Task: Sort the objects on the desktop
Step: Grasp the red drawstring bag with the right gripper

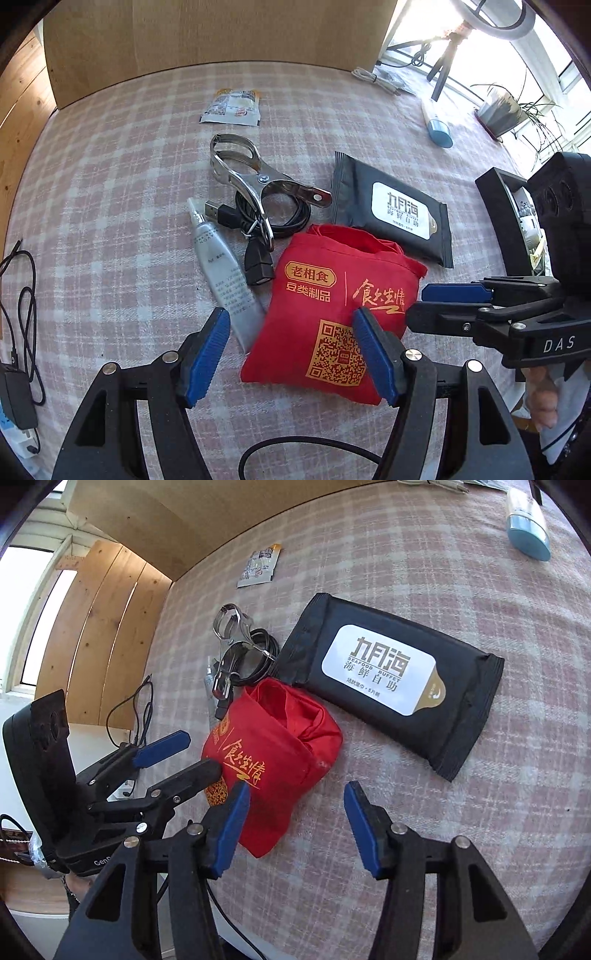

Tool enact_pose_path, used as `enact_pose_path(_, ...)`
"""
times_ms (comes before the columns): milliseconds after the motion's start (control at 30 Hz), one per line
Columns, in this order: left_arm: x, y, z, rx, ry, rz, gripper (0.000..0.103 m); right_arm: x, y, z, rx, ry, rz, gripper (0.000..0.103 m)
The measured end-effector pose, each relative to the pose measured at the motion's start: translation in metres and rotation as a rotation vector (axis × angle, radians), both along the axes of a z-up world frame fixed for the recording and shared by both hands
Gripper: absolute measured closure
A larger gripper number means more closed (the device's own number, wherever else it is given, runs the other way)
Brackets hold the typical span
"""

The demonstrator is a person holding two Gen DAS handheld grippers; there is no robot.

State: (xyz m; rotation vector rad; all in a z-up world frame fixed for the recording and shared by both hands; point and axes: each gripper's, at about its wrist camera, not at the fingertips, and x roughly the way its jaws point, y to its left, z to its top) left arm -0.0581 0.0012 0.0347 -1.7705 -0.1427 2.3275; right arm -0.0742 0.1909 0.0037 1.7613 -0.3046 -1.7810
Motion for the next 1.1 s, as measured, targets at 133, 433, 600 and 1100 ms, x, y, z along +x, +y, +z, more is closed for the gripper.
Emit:
enact_pose_path(133,-0.001,0.000,-0.005,0.031,-0.017,0.004,0.036,-0.003,-0.006,-0.009,-0.012,-0.038,-0.001,0.050)
enact_pose_path(433,0.003,0.011,-0.008,0.069,-0.028,-0.010,0.042,-0.012,-0.009,-0.018,-0.025,-0.065,-0.039,0.052)
enact_pose_path(600,0.008,0.018,-0.009,0.115,-0.043,-0.041,0.042,-0.013,-0.006,-0.019,-0.052,-0.085,-0.047,0.057)
enact_pose_path(1100,0.012,0.047,-0.006,0.087,-0.042,-0.074,0.033,-0.008,-0.007,-0.001,-0.036,-0.015,-0.008,0.057)
